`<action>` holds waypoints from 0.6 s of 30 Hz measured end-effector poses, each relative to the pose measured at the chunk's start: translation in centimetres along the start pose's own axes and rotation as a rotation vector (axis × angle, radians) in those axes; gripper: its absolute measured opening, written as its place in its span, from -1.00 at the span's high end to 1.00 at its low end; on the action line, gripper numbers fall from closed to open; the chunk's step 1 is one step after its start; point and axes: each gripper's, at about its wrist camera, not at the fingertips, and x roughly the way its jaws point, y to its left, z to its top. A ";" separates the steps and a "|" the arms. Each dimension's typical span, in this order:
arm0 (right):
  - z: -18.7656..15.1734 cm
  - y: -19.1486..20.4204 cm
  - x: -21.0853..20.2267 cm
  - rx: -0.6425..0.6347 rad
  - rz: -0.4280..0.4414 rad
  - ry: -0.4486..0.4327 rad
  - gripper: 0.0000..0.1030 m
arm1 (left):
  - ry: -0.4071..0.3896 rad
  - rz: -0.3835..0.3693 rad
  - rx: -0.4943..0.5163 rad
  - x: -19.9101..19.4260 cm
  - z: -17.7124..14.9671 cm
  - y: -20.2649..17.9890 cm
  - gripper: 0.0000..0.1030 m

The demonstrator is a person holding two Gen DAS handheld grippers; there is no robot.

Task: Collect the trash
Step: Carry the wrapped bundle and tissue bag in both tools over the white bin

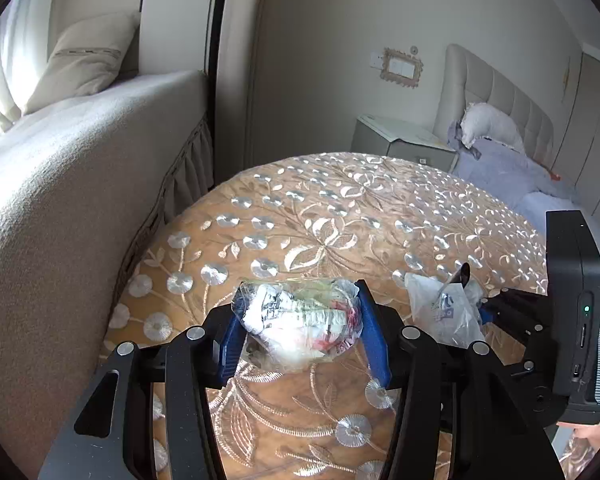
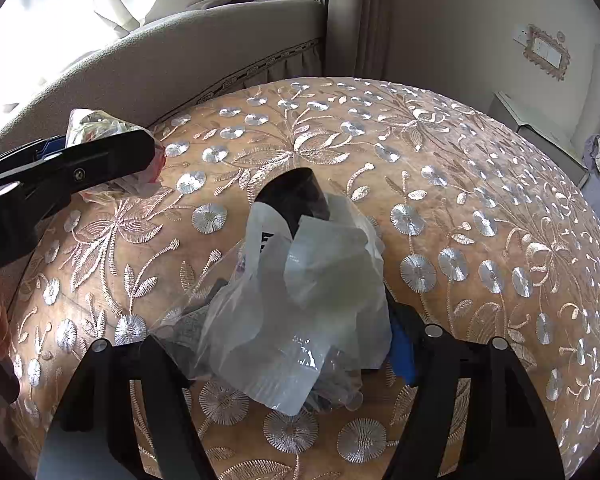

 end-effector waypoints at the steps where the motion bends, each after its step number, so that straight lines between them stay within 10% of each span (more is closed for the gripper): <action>1: -0.6 0.2 -0.9 -0.001 -0.004 -0.015 -0.16 | -0.013 0.000 0.003 -1.0 -0.4 -0.5 0.03; 18: -18.4 2.5 -21.5 0.021 -0.086 -0.232 -0.16 | -0.124 -0.197 0.128 -15.5 -13.5 -12.3 0.03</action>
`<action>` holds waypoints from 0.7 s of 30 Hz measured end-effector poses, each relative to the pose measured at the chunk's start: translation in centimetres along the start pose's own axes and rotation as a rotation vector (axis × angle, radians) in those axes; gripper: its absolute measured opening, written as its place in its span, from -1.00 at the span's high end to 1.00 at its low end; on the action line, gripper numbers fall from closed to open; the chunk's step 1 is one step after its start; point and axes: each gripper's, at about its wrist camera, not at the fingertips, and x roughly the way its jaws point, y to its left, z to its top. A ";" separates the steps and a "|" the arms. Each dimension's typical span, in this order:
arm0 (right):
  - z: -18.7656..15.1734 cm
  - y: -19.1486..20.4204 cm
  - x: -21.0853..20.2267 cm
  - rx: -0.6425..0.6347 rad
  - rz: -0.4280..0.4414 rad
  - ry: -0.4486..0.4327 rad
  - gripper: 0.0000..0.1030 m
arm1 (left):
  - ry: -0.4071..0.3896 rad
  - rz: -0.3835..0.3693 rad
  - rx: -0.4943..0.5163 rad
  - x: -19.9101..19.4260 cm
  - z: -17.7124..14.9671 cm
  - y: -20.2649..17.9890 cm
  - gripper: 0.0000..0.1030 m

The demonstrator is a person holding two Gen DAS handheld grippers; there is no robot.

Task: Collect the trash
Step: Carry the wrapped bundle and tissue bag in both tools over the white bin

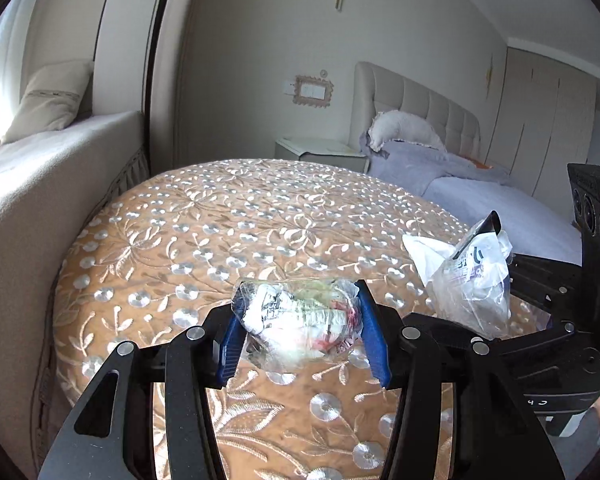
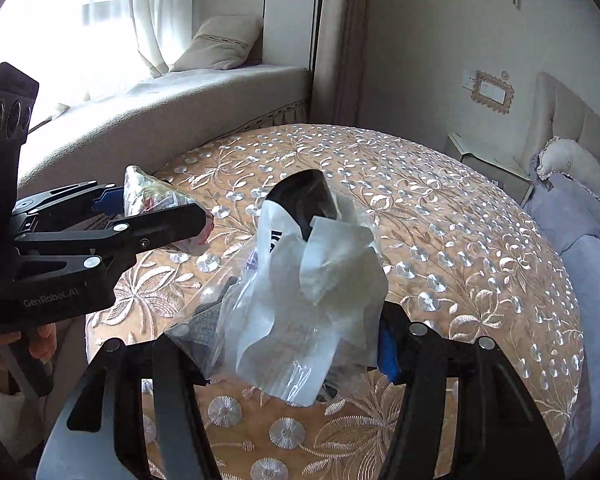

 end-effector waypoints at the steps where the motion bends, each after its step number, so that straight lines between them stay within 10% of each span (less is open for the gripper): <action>1: -0.9 -0.3 -1.1 0.013 -0.011 -0.007 -0.16 | 0.003 -0.014 0.020 -0.3 -0.6 -1.0 0.03; 21: -13.7 -3.9 -13.6 0.218 -0.235 -0.056 -0.18 | 0.032 -0.256 0.198 -2.8 -7.4 -14.5 0.03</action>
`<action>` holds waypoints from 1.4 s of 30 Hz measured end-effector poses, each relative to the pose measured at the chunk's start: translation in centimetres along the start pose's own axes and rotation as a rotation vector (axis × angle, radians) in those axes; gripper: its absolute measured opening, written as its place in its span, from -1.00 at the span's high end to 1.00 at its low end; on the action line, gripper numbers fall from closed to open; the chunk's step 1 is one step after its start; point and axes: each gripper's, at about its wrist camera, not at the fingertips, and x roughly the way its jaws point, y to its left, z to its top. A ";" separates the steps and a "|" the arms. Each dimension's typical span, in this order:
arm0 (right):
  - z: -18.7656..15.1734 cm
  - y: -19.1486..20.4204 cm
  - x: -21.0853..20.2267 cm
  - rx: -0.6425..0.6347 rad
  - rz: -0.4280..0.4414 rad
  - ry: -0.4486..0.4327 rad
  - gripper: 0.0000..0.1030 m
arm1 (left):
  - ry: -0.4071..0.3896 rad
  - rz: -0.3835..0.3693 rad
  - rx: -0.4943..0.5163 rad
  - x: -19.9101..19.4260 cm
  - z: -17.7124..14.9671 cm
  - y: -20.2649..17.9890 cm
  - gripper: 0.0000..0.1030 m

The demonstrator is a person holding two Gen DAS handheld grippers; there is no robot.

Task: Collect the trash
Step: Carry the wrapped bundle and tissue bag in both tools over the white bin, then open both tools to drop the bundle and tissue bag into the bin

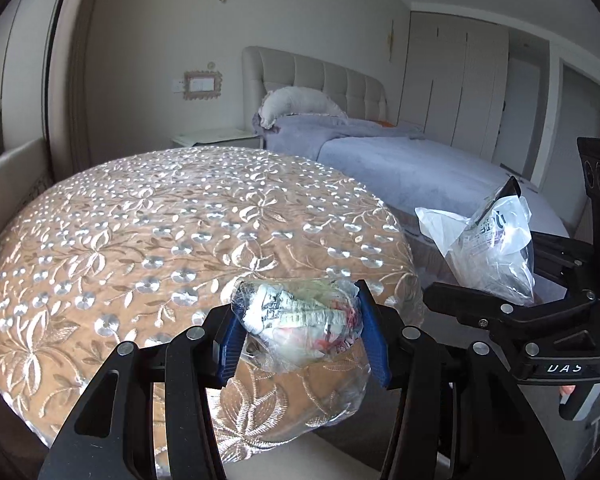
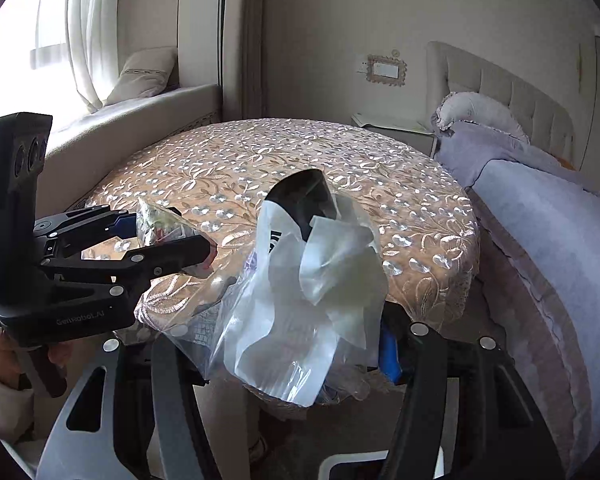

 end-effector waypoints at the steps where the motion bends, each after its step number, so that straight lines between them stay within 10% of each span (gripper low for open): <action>1: -0.3 -0.5 -0.3 0.010 -0.009 0.002 -0.18 | 0.005 -0.005 0.013 0.3 0.0 -0.8 0.03; 16: -7.2 -6.2 -3.4 0.176 -0.136 0.080 -0.19 | 0.150 -0.192 0.200 5.6 -3.0 -11.3 0.02; 33: -20.2 -13.4 -0.3 0.542 -0.166 0.319 -0.19 | 0.594 -0.487 0.425 15.3 -14.1 -22.5 0.01; 34: -20.9 -13.8 0.1 0.566 -0.158 0.332 -0.20 | 0.619 -0.501 0.435 15.8 -14.6 -23.1 -0.08; 36: -22.1 -14.4 1.1 0.607 -0.131 0.381 -0.53 | 0.650 -0.536 0.453 16.4 -15.3 -24.2 -0.91; 38: -23.2 -14.7 2.0 0.623 -0.127 0.432 -0.92 | 0.659 -0.557 0.454 16.8 -15.5 -24.8 -0.91; 42: -24.5 -15.2 3.1 0.610 -0.152 0.480 -0.92 | 0.677 -0.536 0.466 17.5 -15.6 -25.1 -0.91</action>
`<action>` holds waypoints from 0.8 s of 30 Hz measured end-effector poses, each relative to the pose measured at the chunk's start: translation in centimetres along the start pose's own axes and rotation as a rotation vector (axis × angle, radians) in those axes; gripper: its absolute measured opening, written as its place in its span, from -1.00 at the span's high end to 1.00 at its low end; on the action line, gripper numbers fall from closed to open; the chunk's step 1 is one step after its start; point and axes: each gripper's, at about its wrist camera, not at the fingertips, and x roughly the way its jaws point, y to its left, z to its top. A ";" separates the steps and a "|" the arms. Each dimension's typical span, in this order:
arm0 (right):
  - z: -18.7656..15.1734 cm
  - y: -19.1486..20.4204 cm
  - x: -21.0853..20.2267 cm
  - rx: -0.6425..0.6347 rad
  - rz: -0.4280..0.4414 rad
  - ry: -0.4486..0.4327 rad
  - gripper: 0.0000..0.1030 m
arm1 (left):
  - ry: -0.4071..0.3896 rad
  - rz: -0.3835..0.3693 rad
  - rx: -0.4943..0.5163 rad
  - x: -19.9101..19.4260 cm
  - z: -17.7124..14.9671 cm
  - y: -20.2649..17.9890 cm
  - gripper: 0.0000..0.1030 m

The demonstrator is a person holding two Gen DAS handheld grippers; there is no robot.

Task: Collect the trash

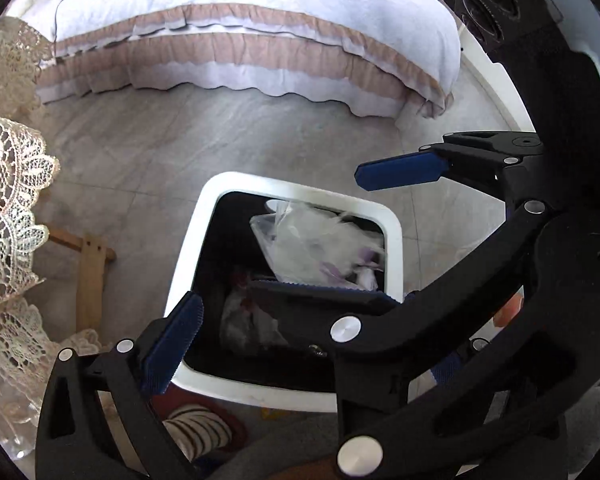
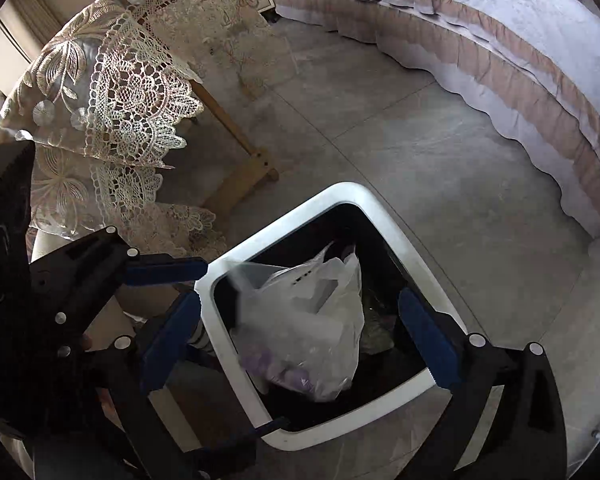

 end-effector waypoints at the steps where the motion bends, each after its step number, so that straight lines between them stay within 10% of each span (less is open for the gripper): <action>1: 0.0 -0.2 0.0 0.009 -0.004 -0.003 -0.92 | 0.002 0.001 -0.001 0.0 0.0 0.1 -0.91; 12: 2.6 0.7 -4.5 0.015 -0.002 -0.161 -0.92 | -0.166 0.105 -0.056 -6.1 0.3 2.4 -0.91; 24: 6.1 11.3 -13.5 -0.229 0.046 -0.547 -0.92 | -0.519 0.332 -0.183 -19.8 -2.4 6.0 -0.91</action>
